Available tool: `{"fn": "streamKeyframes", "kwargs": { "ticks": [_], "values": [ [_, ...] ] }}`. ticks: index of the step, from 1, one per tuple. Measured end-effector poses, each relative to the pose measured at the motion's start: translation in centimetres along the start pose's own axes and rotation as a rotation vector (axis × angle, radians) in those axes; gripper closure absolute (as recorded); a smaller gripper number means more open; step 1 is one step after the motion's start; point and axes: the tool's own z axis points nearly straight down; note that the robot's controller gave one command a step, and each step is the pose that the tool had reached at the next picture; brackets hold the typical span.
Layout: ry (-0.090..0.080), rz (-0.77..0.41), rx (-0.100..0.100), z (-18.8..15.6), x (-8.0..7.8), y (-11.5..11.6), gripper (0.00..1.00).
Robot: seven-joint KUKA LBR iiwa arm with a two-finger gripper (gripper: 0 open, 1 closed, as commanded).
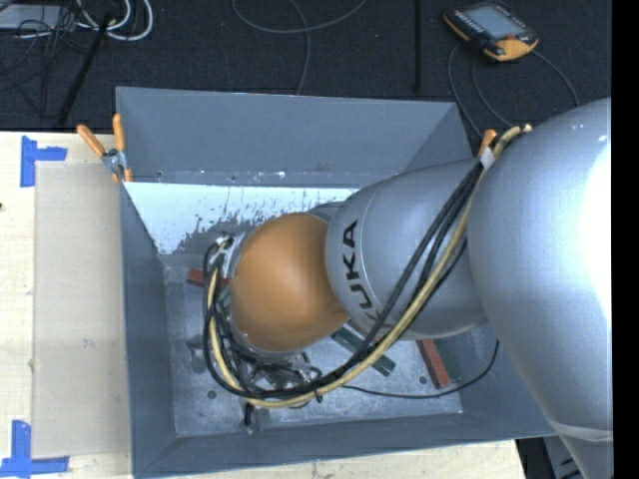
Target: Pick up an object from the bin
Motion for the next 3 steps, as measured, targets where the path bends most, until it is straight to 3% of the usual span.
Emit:
{"fn": "streamKeyframes", "kwargs": {
  "ticks": [1, 2, 3],
  "values": [
    [0.002, -0.085, -0.001, -0.4, 2.8, -3.6, 0.00],
    [0.002, -0.251, 0.002, -0.9, 3.8, -5.9, 0.00],
    [-0.002, -0.489, -0.001, -0.8, 3.9, -6.2, 0.00]
  ]
}}
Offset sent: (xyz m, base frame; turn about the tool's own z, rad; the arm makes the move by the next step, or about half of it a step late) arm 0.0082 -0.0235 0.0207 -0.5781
